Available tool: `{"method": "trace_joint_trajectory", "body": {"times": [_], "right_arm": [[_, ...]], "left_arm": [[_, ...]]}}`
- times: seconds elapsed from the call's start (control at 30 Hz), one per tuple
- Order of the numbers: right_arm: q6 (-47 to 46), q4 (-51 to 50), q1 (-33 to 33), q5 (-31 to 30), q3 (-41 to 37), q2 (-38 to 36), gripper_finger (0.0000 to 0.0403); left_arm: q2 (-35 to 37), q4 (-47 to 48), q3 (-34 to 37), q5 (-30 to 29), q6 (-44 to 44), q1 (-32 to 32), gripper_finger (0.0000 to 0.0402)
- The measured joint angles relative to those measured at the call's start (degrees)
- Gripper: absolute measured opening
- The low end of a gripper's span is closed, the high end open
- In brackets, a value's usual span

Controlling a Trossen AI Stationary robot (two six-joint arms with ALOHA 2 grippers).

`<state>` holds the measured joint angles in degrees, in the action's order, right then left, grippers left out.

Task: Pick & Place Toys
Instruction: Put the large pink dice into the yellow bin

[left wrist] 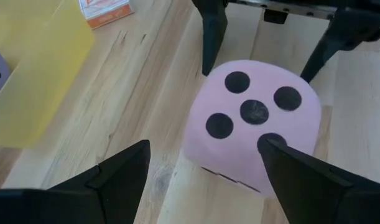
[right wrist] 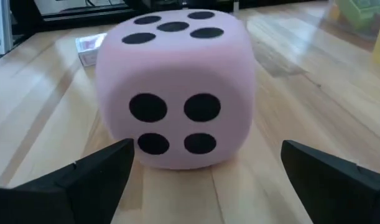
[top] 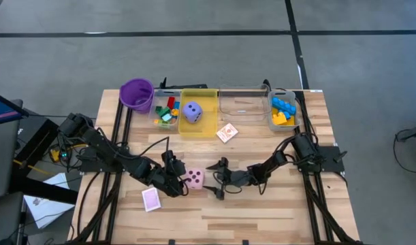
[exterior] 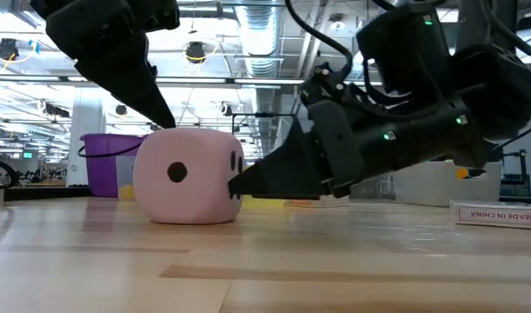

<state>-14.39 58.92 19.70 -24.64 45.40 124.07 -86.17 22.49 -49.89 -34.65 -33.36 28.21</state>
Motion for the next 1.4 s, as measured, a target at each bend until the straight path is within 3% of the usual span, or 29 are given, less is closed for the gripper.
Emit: {"method": "trace_joint_trajectory", "body": {"times": [0.33,0.53,0.8,0.97,1.2,1.4], "right_arm": [[-0.2,-9.4,0.0,0.3,4.5,0.0,0.0399],[-0.2,-9.8,0.0,0.3,4.5,0.0,0.0399],[-0.2,-9.6,0.0,0.2,4.5,0.0,0.0399],[-0.2,-9.4,0.0,0.2,4.5,0.0,0.0399],[-0.2,-9.1,0.0,0.2,4.5,0.0,0.0399],[-0.2,-9.1,0.0,0.2,4.5,0.0,0.0399]], "left_arm": [[1.7,3.5,0.0,0.7,0.6,0.1,0.0301],[7.6,9.7,0.1,5.7,-2.3,0.1,0.0301],[6.7,4.5,6.0,11.5,-1.8,0.1,0.0289],[6.6,2.8,7.6,11.9,-1.2,-0.8,0.0215],[6.6,-3.6,12.3,12.1,0.1,-4.0,0.0021],[6.6,-15.1,18.0,14.7,4.3,-5.8,0.0003]]}}
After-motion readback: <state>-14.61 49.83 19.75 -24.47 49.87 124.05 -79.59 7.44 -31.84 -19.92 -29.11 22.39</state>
